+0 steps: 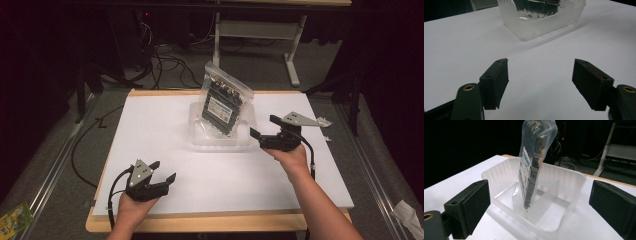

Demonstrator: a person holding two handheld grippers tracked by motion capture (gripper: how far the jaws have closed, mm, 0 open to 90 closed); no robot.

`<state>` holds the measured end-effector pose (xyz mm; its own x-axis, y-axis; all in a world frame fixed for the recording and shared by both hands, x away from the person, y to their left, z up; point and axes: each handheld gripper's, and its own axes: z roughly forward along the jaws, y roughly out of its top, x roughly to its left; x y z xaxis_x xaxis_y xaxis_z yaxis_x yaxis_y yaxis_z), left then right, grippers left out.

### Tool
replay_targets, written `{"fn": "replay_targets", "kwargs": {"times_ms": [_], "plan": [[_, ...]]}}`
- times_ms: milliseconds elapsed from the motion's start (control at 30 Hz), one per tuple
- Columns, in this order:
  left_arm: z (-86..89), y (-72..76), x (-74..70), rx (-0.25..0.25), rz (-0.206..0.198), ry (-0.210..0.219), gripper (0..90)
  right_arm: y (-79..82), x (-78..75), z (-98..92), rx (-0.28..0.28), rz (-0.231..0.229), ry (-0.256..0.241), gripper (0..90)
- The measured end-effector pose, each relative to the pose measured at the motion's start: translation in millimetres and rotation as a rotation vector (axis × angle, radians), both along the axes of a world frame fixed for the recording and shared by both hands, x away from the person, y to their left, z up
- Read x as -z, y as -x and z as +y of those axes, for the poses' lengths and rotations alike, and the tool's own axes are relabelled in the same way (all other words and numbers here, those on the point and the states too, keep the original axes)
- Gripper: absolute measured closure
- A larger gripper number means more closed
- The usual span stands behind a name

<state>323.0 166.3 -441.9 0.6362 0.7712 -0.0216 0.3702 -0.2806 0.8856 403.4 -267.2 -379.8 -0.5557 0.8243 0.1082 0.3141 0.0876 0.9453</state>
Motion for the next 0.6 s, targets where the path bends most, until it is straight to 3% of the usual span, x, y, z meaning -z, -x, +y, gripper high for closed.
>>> {"fn": "replay_targets", "kwargs": {"times_ms": [467, 600], "plan": [[-3.5, 8.2, 0.9, -0.007, 0.015, -0.013, 27.5, 81.0, 23.9, -36.5, 0.014, -0.002, 0.020, 1.6], [-4.4, 14.3, -0.1, -0.004, 0.013, -0.008, 27.5, 111.0, 40.6, -57.4, 0.069, -0.008, -0.002, 3.9]]}}
